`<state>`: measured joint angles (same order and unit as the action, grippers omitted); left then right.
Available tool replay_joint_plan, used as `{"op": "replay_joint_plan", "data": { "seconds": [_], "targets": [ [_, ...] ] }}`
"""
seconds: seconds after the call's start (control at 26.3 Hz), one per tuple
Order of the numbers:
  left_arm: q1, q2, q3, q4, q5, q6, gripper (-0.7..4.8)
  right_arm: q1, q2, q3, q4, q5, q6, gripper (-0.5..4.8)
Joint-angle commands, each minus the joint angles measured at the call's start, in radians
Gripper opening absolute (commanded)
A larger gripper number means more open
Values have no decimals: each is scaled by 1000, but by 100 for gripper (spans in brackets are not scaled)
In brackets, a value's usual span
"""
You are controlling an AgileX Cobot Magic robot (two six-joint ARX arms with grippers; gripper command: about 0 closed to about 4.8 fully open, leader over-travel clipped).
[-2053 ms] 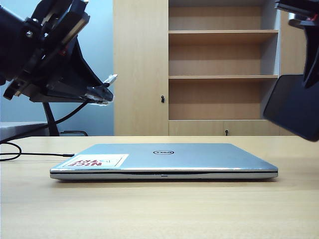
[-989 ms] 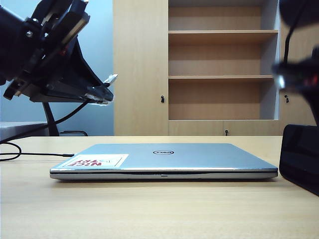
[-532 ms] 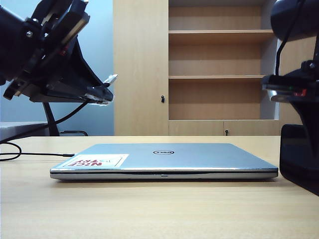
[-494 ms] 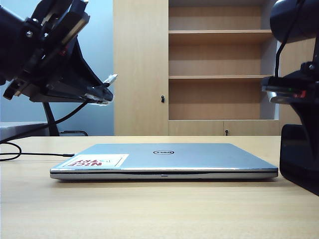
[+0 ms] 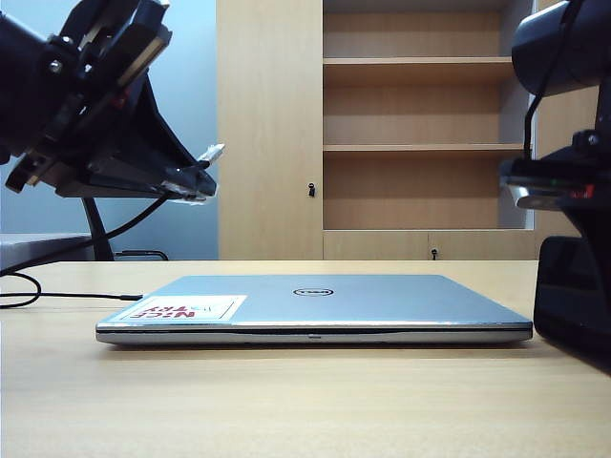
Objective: Pick up the charging cable and the phone, plug the charging cable into the charging port on the phone, and finally place them back on the table.
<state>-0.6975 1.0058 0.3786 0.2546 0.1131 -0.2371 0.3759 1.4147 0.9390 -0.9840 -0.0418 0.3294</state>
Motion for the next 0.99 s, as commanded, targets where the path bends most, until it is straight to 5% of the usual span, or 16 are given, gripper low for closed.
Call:
{"op": "replay_joint_plan", "data": {
  "seconds": [0.04,0.15,0.34,0.57,0.99],
  "targets": [
    [0,0,2,-7,3,-7,-7,1,-12,63,-49,-2,3,-6],
    [-8,0,2,-43,3,-32,-7,0,-41,141,-26,-59,-27,-6],
    [-98,9,-6,-81,3,-63,-7,-1,-82,148,214,-300,-5,-6],
    [-163,54,-12,-77,3,-151,-7,-1,-80,141,411,-418,31,-5],
    [-194,102,-12,-26,3,-309,-7,-1,-48,-63,989,-624,303,-5]
  ]
}}
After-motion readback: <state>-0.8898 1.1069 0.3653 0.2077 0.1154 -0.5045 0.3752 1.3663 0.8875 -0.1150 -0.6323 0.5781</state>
